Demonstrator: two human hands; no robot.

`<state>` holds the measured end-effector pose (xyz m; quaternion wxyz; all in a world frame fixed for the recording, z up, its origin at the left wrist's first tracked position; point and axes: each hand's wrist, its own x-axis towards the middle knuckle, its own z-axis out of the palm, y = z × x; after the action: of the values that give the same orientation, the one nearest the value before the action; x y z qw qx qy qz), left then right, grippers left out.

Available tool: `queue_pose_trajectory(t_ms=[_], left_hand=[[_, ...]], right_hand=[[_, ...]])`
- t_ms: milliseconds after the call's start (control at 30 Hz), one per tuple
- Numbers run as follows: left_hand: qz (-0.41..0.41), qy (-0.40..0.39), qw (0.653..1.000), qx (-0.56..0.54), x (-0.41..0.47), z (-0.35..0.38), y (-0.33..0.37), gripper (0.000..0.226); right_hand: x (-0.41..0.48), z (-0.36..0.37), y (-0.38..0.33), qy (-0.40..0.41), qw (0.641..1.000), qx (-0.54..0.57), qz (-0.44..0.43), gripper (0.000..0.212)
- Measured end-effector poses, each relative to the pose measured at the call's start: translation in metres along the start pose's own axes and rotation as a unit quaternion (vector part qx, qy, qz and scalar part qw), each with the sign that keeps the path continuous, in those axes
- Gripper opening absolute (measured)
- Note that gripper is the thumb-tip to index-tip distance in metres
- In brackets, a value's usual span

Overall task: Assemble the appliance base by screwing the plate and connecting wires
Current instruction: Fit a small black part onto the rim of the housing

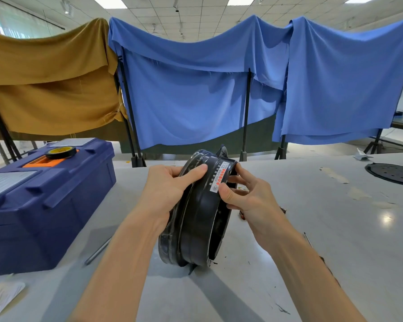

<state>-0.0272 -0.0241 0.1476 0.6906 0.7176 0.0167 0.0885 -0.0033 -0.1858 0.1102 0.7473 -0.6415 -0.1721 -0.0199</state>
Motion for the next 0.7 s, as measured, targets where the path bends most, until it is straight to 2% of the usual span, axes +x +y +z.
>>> queue_pose_trajectory(t_ms=[167,367,567,700], left_hand=[[0.009,-0.024,0.999,0.036,0.010,0.013,0.000,0.024],[0.015,-0.023,0.998,0.058,0.020,0.021,0.002,0.020],[0.010,-0.020,0.998,0.064,0.020,0.020,0.001,0.027],[0.011,-0.011,0.997,0.080,0.022,0.024,0.001,0.027]], right_hand=[[0.002,-0.011,0.006,0.000,1.000,0.013,0.019,0.043],[0.005,-0.018,0.017,-0.016,0.998,0.053,0.014,0.052],[0.009,-0.017,0.023,-0.015,0.997,0.070,0.011,0.038],[0.011,-0.020,0.026,0.003,0.999,0.048,0.005,0.041]])
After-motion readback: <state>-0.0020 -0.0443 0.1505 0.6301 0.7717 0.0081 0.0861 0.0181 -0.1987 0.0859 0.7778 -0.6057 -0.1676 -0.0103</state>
